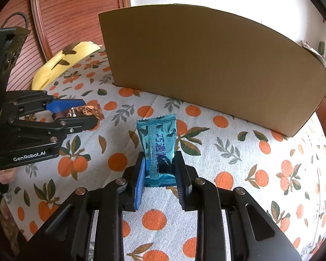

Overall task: Organize snacks
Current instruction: 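Lift and carry the gold and teal wrappers over the box with both tools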

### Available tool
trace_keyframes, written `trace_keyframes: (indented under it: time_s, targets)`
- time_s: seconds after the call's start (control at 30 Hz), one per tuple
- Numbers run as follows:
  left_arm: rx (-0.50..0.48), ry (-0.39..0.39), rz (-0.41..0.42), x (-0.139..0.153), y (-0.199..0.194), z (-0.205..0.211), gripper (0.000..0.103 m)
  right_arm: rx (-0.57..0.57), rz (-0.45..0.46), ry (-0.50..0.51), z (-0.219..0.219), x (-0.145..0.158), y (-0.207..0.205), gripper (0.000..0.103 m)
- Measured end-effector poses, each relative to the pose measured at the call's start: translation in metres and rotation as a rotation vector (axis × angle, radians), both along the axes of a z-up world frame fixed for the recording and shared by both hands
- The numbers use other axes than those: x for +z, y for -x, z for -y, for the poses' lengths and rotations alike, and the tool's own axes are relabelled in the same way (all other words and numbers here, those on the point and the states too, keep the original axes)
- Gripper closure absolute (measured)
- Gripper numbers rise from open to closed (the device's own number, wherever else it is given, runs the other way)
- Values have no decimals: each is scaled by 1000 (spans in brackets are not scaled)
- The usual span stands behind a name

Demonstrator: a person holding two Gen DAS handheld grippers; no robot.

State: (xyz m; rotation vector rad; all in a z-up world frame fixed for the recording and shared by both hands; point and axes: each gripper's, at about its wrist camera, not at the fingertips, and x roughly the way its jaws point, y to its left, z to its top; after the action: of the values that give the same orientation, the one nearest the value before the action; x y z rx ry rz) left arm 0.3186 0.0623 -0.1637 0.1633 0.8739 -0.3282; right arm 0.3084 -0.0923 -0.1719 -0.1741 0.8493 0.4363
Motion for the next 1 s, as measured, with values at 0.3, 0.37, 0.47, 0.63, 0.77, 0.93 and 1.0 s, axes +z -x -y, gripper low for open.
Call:
trace_keyframes:
  time_s: [0.3, 0.37, 0.47, 0.63, 0.77, 0.93, 1.0]
  targets:
    - [-1, -11, 14, 0, 10, 1, 83, 0, 4, 4, 1, 0, 0, 80]
    - [5, -12, 14, 2, 14, 1, 83, -1, 1, 0, 0, 0, 0, 80]
    - [12, -2, 30, 9, 22, 1, 83, -2, -1, -3, 2, 0, 0, 81]
    - [13, 9, 64, 28, 32, 6, 83, -1, 15, 4, 3, 4, 0, 81]
    - [16, 33, 98, 47, 37, 11, 83, -8, 22, -43, 16, 19, 3, 81]
    - [18, 63, 142, 70, 43, 22, 83, -12, 57, -97, 41, 49, 12, 81]
    - [14, 67, 159, 77, 44, 27, 83, -15, 70, -115, 55, 62, 16, 81]
